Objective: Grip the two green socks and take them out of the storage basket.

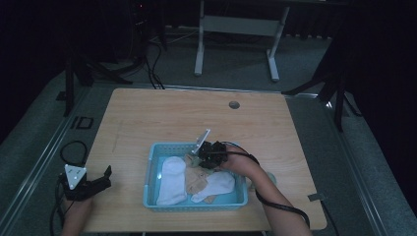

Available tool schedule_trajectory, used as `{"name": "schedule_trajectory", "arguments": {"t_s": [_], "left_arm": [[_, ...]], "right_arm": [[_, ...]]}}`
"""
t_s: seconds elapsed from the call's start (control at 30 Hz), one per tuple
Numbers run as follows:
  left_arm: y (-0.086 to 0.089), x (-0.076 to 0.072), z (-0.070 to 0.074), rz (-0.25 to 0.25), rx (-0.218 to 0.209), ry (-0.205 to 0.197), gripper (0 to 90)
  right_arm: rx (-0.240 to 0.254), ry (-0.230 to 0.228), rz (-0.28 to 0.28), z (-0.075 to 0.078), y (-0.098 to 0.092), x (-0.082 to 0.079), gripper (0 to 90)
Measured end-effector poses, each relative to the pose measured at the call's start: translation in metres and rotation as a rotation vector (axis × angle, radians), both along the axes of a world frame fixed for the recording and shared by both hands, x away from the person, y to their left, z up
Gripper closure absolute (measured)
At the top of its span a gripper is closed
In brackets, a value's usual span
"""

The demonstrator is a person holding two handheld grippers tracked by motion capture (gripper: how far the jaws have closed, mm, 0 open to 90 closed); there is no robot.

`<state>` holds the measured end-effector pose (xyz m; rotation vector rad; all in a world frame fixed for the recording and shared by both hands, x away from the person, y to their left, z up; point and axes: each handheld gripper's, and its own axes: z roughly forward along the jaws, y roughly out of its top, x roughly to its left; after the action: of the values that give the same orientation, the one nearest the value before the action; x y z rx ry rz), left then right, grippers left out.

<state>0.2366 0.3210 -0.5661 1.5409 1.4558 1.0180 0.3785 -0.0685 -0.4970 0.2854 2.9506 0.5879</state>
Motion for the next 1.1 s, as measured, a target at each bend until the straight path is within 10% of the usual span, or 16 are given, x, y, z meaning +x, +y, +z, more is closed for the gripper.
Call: {"name": "schedule_trajectory", "arguments": {"t_s": [0.57,1.1], "left_arm": [[-0.001,0.000,0.000,0.004,0.004,0.002,0.4],[-0.001,0.001,0.000,0.007,0.004,0.005,0.4]], "right_arm": [[0.154,-0.050,0.012,0.064,-0.043,-0.018,79.0],[0.262,-0.109,-0.116,0.106,-0.117,-0.016,78.9]]}}
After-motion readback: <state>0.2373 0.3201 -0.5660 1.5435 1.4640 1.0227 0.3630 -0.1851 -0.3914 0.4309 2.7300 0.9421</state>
